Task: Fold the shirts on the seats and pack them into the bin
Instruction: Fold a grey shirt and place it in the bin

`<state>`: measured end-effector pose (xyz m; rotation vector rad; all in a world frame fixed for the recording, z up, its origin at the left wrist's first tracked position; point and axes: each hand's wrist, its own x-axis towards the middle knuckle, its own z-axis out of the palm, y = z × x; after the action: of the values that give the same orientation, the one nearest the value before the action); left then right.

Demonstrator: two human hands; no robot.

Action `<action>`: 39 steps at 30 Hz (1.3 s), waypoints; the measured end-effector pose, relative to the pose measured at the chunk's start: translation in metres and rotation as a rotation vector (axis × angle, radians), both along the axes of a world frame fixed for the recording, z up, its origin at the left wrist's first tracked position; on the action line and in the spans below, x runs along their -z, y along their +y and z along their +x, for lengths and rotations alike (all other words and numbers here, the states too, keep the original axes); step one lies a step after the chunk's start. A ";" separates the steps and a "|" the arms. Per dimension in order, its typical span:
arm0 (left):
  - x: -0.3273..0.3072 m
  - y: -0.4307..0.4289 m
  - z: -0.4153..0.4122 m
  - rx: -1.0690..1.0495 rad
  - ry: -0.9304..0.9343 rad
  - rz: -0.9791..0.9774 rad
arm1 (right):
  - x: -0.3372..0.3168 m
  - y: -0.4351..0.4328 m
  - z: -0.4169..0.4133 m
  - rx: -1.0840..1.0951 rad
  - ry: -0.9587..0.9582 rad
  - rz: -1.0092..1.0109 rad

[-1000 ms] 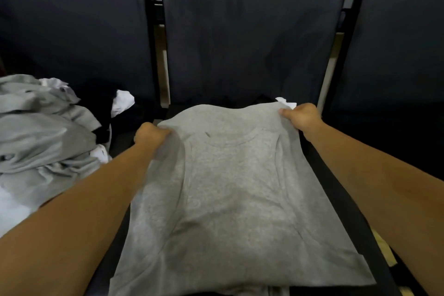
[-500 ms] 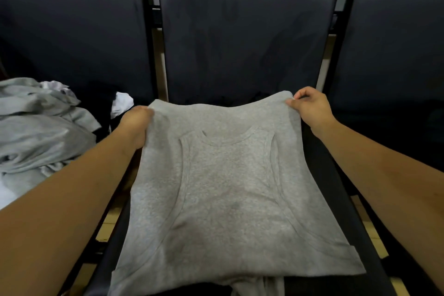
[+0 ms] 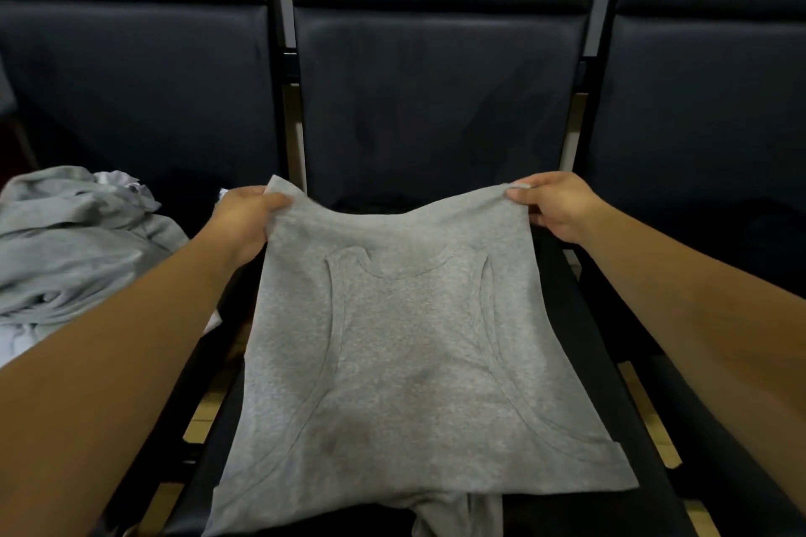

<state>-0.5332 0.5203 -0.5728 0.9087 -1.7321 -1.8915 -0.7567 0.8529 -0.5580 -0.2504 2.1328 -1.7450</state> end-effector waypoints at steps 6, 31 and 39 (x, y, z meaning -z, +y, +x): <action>-0.005 -0.006 -0.002 -0.077 -0.058 -0.201 | -0.009 0.006 -0.006 0.044 0.262 0.326; -0.018 0.081 0.183 0.175 0.024 -0.026 | 0.013 0.133 0.148 0.008 0.178 0.227; 0.028 0.117 0.200 0.141 -0.193 0.106 | 0.052 0.156 0.191 -0.123 0.100 0.398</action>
<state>-0.3327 0.6372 -0.6008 1.0652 -1.8658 -2.0617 -0.5656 1.0089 -0.6097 -0.3550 2.4212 -1.2305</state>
